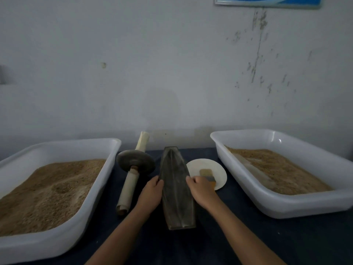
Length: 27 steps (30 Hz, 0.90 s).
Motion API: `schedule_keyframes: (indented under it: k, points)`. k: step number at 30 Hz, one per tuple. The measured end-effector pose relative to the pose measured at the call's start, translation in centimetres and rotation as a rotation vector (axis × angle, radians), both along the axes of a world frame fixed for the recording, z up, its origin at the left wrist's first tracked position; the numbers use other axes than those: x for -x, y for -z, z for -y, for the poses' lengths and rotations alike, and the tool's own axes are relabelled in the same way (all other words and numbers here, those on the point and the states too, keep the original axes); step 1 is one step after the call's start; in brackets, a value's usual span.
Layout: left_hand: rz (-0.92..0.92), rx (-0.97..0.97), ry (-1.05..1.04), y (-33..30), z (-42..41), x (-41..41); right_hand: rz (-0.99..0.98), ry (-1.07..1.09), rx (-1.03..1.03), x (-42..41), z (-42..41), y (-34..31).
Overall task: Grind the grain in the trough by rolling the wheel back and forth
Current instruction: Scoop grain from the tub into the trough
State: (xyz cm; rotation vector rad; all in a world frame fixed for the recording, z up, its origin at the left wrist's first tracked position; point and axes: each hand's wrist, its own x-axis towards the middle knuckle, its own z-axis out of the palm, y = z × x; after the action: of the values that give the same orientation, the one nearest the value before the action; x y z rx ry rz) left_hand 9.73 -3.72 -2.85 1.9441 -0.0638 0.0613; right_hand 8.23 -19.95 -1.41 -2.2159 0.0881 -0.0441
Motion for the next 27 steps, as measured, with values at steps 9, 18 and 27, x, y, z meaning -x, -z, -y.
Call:
schedule_keyframes:
  k: [9, 18, 27]
  points:
    - [-0.116, 0.003, -0.022, -2.3, 1.2, -1.3, 0.24, 0.106, 0.069, -0.5, 2.7, -5.6]
    - [-0.141, 0.05, -0.096, -2.1, 2.2, -1.8, 0.231, 0.334, 0.406, -0.8, 11.6, -8.8]
    - [-0.142, 0.186, -0.149, -0.6, 2.3, -1.9, -0.19, 0.303, 0.686, -2.1, 13.9, -7.4]
